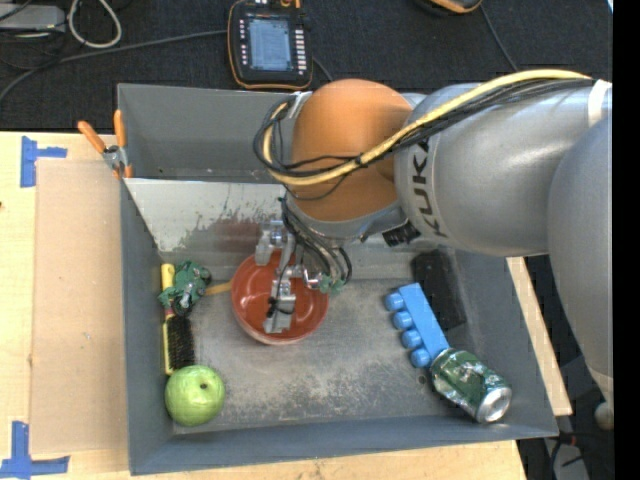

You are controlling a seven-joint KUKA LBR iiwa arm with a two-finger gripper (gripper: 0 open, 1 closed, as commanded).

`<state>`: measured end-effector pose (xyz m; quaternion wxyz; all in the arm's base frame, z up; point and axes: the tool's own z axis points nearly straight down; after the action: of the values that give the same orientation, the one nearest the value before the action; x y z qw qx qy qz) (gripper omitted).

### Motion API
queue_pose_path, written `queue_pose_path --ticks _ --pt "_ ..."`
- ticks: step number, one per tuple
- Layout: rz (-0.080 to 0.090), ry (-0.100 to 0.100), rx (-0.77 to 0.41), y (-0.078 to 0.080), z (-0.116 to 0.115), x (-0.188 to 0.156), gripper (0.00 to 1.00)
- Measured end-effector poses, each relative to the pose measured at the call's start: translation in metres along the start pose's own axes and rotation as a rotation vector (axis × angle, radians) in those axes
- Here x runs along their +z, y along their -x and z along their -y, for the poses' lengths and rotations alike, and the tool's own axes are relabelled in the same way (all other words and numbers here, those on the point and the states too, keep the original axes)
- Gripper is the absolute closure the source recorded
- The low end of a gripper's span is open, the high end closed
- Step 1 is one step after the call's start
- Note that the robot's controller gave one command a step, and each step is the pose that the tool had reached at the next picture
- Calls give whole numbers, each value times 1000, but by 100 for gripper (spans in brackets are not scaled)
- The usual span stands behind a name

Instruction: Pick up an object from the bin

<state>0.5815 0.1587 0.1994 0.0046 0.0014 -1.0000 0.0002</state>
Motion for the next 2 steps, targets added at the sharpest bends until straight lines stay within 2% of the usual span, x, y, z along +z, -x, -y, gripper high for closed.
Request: queue_pose_path --ticks 1,2 --pt "8 1 5 2 1 -5 0" --pt "7 2 170 -1 -3 51 0"
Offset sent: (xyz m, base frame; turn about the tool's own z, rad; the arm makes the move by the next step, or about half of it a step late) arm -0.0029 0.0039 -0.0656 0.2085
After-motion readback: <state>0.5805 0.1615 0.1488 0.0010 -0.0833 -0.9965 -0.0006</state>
